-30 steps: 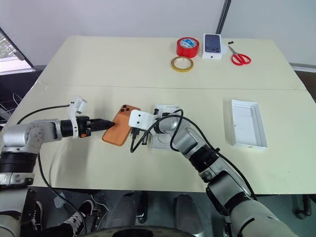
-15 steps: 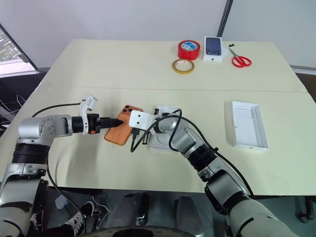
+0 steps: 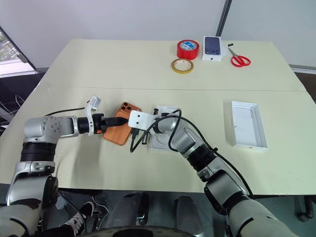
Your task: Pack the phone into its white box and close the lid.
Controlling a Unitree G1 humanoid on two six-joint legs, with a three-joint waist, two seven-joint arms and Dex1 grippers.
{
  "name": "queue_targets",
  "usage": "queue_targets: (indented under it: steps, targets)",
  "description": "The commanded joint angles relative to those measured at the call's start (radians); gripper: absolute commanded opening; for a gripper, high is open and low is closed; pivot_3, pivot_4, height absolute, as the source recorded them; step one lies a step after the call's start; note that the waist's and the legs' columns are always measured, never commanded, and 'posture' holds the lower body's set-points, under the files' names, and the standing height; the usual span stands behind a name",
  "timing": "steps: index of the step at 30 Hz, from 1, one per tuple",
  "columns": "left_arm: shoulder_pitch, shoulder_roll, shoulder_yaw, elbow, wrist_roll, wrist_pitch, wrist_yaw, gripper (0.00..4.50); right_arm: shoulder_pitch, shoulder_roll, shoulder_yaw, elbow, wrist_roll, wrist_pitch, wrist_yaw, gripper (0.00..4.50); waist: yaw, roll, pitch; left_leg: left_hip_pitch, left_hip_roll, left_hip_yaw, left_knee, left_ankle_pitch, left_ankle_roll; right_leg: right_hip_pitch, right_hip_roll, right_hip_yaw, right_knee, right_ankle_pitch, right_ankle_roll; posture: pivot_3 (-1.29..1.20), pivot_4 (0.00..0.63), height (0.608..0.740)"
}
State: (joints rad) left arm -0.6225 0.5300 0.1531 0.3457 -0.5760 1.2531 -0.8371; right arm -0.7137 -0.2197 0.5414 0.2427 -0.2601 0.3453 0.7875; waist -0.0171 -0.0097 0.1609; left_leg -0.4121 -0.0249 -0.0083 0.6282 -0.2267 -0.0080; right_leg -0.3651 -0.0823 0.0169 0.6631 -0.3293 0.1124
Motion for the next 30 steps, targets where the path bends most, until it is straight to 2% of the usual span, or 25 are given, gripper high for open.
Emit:
queue_targets:
  steps: [1,3,6,10,14,15,17,19,24,27,30]
  targets:
    - [0.028,-0.004,0.006,0.011,-0.037,0.045,-0.021,0.95,0.005,-0.012,-0.012,-0.005,-0.009,-0.006,-0.008,0.0,0.0,-0.001,0.0,0.0,0.0,0.0,0.0,0.0,0.0,-0.001,0.0,0.0,0.0,0.0,0.0,0.0,0.15,0.74]
    - [0.05,-0.006,-0.011,-0.015,-0.052,0.055,-0.032,0.04,0.003,-0.012,-0.011,-0.002,-0.011,-0.01,-0.009,0.0,0.0,0.0,0.0,-0.001,0.0,0.0,0.0,0.0,0.0,-0.001,0.0,0.0,0.0,0.0,0.0,0.0,0.15,0.74]
    - [0.069,-0.009,-0.018,-0.042,-0.062,0.053,-0.029,0.01,0.001,-0.01,-0.015,0.0,-0.009,-0.013,-0.014,0.0,-0.002,0.0,0.0,0.0,0.0,0.0,0.0,0.0,0.0,-0.001,0.0,0.0,0.0,0.0,0.0,0.0,0.15,0.74]
    - [0.056,-0.018,0.058,-0.003,-0.087,0.075,-0.001,0.01,0.007,-0.008,-0.038,-0.014,0.014,-0.029,-0.017,0.0,-0.002,-0.001,0.0,0.0,0.0,0.0,-0.001,0.0,0.0,-0.001,0.0,0.001,0.0,0.0,0.0,0.0,0.15,0.74]
    - [0.059,-0.029,0.169,0.012,-0.159,0.129,0.012,0.01,0.064,-0.014,-0.169,-0.152,0.205,-0.014,0.074,0.0,-0.002,-0.002,0.001,-0.003,0.0,0.0,-0.001,0.0,0.0,-0.003,0.0,0.001,-0.001,0.0,0.0,0.0,0.15,0.74]
    - [0.069,-0.046,0.217,0.001,-0.19,0.151,0.024,0.0,0.088,-0.015,-0.257,-0.232,0.369,0.092,0.153,0.26,-0.002,-0.002,0.001,-0.007,0.0,0.0,-0.001,0.0,0.0,-0.006,0.0,0.001,0.0,0.0,0.0,0.0,0.15,0.74]
    - [0.101,-0.073,0.26,-0.053,-0.22,0.161,0.048,0.0,0.13,-0.055,-0.326,-0.341,0.512,0.167,0.247,0.96,0.0,-0.002,0.002,-0.015,0.001,0.0,0.001,0.0,0.0,-0.01,0.0,0.0,0.001,0.0,0.0,0.0,0.15,0.74]
    - [0.124,-0.099,0.283,-0.097,-0.236,0.148,0.074,0.0,0.159,-0.109,-0.316,-0.392,0.518,0.143,0.282,1.86,0.0,-0.002,0.002,-0.016,0.001,0.0,0.001,0.0,0.0,-0.01,0.0,0.0,0.0,0.0,0.0,0.0,0.15,0.74]
    - [0.145,-0.165,0.375,-0.133,-0.304,0.215,0.156,0.0,0.268,-0.281,-0.324,-0.492,0.514,0.058,0.358,4.47,0.004,-0.002,0.002,-0.015,0.001,0.0,0.001,0.0,0.0,-0.009,-0.001,0.0,0.0,0.0,0.0,0.0,0.15,0.74]
    - [0.131,-0.202,0.443,-0.14,-0.342,0.242,0.208,0.0,0.342,-0.391,-0.323,-0.512,0.478,-0.045,0.403,4.47,0.005,-0.005,0.004,-0.015,0.0,0.0,0.002,0.0,0.0,-0.009,-0.001,0.0,-0.001,0.0,0.0,0.0,0.15,0.74]
    - [0.135,-0.22,0.447,-0.153,-0.339,0.217,0.243,0.0,0.399,-0.441,-0.318,-0.512,0.471,-0.106,0.413,4.47,0.002,-0.006,0.005,-0.015,0.001,0.0,0.001,0.0,0.0,-0.009,-0.001,0.0,-0.001,0.0,0.0,0.0,0.15,0.74]
